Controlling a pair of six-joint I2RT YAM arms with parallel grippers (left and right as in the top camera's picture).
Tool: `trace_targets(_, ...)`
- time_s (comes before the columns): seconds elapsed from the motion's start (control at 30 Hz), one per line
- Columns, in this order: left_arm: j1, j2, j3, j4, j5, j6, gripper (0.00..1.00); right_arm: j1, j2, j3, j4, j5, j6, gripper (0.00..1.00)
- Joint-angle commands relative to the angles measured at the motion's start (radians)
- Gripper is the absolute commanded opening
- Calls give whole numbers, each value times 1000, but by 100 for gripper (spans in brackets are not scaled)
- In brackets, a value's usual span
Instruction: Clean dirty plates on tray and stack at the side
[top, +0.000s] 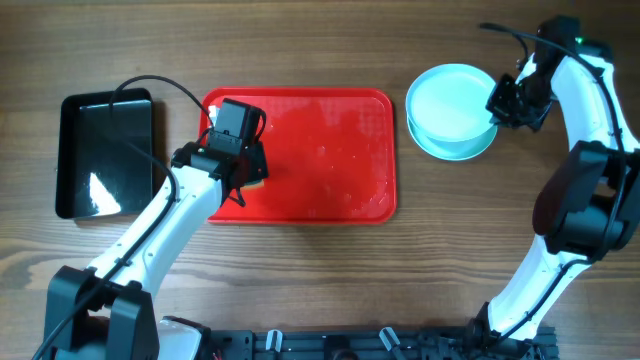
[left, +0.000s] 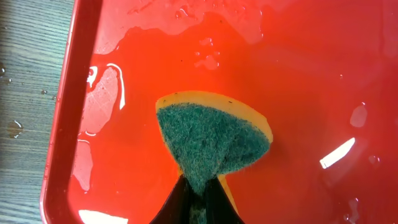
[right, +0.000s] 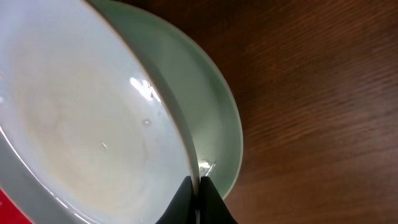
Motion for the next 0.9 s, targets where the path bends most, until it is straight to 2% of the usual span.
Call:
trace_targets(0.0, 5, 7, -5, 5, 8, 2, 4, 2, -31, -43, 24, 29, -18, 4)
trace_targets(0.07, 5, 7, -5, 5, 8, 2, 4, 2, -31, -46, 24, 57, -16, 7)
trace_targets(0.1, 5, 7, -5, 5, 8, 2, 4, 2, -31, -46, 23, 69, -17, 21)
trace_targets(0.13, 5, 7, -5, 5, 8, 2, 4, 2, -31, -46, 22, 72, -17, 40)
trace_targets(0.17, 5, 7, -5, 5, 8, 2, 4, 2, -31, -46, 21, 69, -17, 51)
trace_targets(0.23, 5, 7, -5, 8, 8, 2, 4, 2, -31, -46, 18, 50, -18, 84)
trace_targets(0.27, 5, 7, -5, 10, 8, 2, 4, 2, -31, -46, 16, 26, -19, 91)
trace_targets(0.33, 5, 7, -5, 17, 8, 1, 4, 3, -31, -46, 10, -59, -31, 92)
trace_targets(0.43, 5, 7, -5, 31, 9, 1, 4, 9, -31, -46, 5, -317, -118, 91)
trace_targets(0.5, 6, 7, -5, 47, 8, 1, 4, 25, -31, -46, -10, -479, -154, 88)
trace_targets(0.57, 11, 7, -5, 82, 5, 2, 4, 51, -31, -46, -29, -546, -154, 83)
trace_targets(0.7, 64, 7, -5, 130, -53, 1, 4, 151, -31, -46, -85, -517, -151, 84)
trace_targets(0.87, 237, 7, -5, 133, -63, 2, 4, 319, -31, -46, -98, -415, -150, 90)
